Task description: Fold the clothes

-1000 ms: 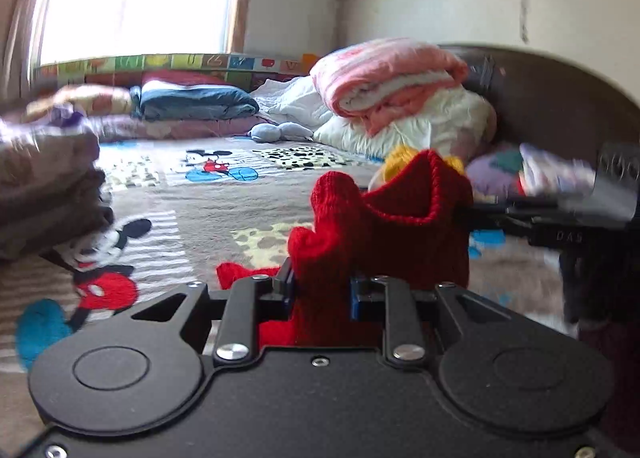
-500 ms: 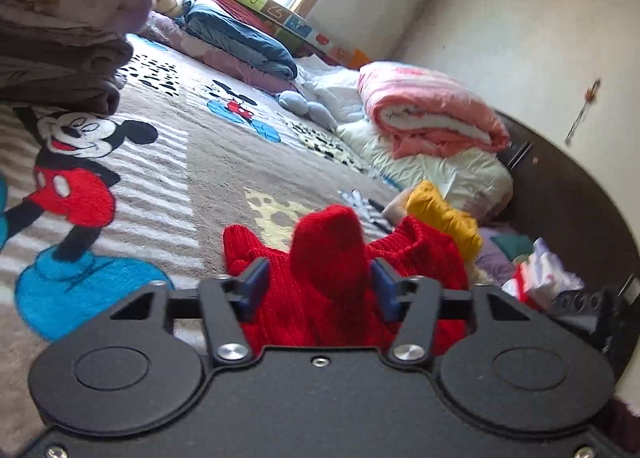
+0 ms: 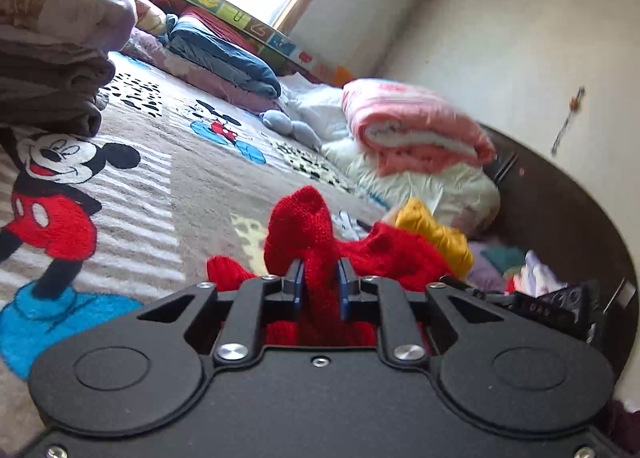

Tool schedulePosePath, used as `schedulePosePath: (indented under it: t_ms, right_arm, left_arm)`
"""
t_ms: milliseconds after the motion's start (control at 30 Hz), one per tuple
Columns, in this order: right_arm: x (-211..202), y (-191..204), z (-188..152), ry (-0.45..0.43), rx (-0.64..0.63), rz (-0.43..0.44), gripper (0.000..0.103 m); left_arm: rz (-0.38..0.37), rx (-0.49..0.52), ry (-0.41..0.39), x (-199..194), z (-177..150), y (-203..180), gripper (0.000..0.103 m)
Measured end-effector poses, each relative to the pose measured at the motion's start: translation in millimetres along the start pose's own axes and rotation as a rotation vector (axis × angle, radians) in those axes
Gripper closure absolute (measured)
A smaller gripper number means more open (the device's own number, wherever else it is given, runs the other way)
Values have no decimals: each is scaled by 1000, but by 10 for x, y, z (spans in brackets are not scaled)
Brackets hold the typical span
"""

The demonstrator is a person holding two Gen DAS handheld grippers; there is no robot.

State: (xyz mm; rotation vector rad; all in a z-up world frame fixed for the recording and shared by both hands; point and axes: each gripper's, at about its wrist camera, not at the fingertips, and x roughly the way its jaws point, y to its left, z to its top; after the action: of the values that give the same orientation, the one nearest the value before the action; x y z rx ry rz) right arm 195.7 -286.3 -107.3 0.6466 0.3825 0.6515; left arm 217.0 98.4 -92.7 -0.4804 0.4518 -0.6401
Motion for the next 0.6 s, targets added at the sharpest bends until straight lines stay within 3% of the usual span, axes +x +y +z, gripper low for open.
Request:
schedulePosePath:
  t_ms: [200, 333, 467, 500, 600]
  right_arm:
    - [177, -232, 23, 9, 73, -20, 85]
    - [338, -414, -69, 89, 145, -67, 85]
    - [391, -414, -86, 91, 134, -96, 77]
    - [369, -363, -76, 80, 114, -100, 68]
    - [238, -173, -5, 27, 16, -135, 67]
  left_arm:
    - [17, -87, 16, 253, -29, 249, 89]
    - [78, -106, 53, 298, -94, 293, 89]
    - [102, -86, 46, 233, -66, 214, 86]
    - [105, -71, 34, 191, -47, 163, 85]
    - [130, 40, -26, 21, 14, -41, 79]
